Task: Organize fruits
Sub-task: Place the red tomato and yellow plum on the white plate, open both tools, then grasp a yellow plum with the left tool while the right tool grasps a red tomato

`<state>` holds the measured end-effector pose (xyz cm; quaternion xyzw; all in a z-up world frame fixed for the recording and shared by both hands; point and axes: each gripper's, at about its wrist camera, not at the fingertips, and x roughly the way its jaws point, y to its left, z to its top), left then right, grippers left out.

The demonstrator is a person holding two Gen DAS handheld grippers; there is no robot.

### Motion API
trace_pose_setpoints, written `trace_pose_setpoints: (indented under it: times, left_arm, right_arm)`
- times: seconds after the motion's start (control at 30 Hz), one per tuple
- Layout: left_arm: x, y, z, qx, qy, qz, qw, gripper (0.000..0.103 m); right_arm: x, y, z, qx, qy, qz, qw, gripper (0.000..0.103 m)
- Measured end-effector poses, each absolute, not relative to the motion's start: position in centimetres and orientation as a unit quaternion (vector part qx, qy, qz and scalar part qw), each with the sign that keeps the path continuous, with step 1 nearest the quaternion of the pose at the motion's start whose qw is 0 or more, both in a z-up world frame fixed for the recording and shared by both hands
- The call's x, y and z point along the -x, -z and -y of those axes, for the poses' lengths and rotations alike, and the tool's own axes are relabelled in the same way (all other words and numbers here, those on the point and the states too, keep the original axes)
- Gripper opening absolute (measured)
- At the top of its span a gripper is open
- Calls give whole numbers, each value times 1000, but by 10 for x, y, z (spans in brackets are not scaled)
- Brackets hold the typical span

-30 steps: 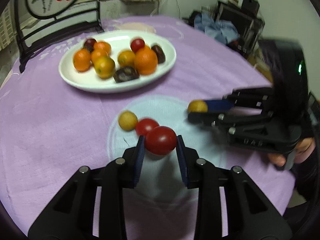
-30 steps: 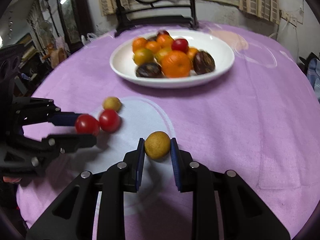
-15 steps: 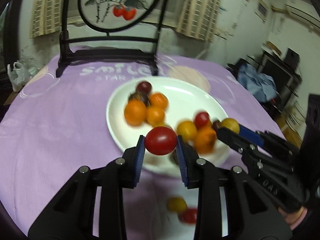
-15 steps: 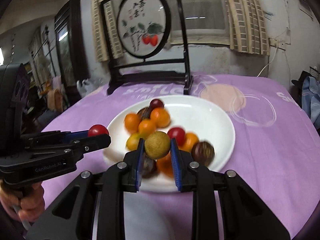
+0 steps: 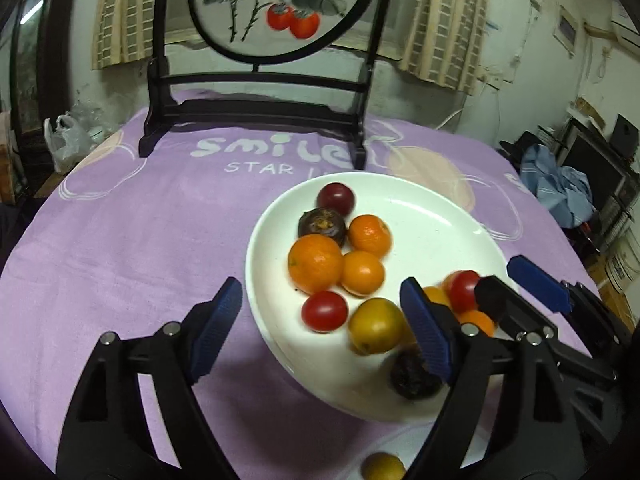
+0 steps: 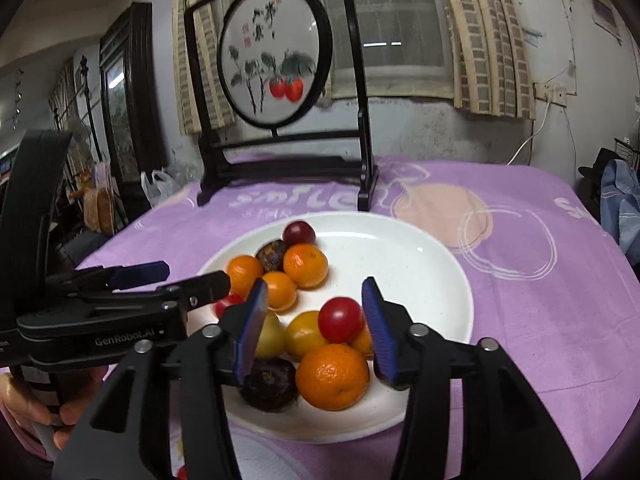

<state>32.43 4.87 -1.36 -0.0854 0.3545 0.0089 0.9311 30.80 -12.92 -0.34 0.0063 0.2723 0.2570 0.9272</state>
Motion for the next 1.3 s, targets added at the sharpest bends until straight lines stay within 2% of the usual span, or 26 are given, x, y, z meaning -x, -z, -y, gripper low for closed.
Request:
trace_pose_setpoints:
  times: [0.07, 0.13, 0.2, 0.37, 0.53, 0.9, 1.17, 1.23, 1.3]
  left_arm:
    - [-315, 12, -50, 93, 0, -358, 929, 85]
    - [-303, 13, -52, 94, -3, -360, 928, 94]
    - [-287, 18, -57, 95, -11, -361, 928, 97]
    - [-266, 30, -71, 104, -35, -387, 915, 97]
    - [-258, 29, -81, 81, -89, -374, 919, 97]
    - [-259, 26, -84, 65, -99, -376, 919, 97]
    - [-260, 26, -81, 57, -97, -376, 920, 97]
    - [-259, 25, -81, 58, -98, -375, 920, 97]
    - [-259, 25, -81, 59, -98, -376, 919, 97]
  right_arm:
    - [-299, -1, 132, -15, -264, -273, 925, 50]
    - [-285, 1, 133, -19, -273, -285, 919, 52]
    - [-271, 7, 130, -13, -281, -306, 910, 57]
    - [-240, 24, 110, 26, -318, -357, 878, 58]
    - [-223, 41, 94, 61, -337, -399, 851, 58]
    - [-219, 58, 83, 98, -334, -421, 838, 56]
    - [-221, 66, 81, 112, -327, -431, 833, 42]
    - [-222, 66, 82, 115, -325, -430, 834, 31]
    - [-223, 65, 84, 111, -328, -433, 832, 29]
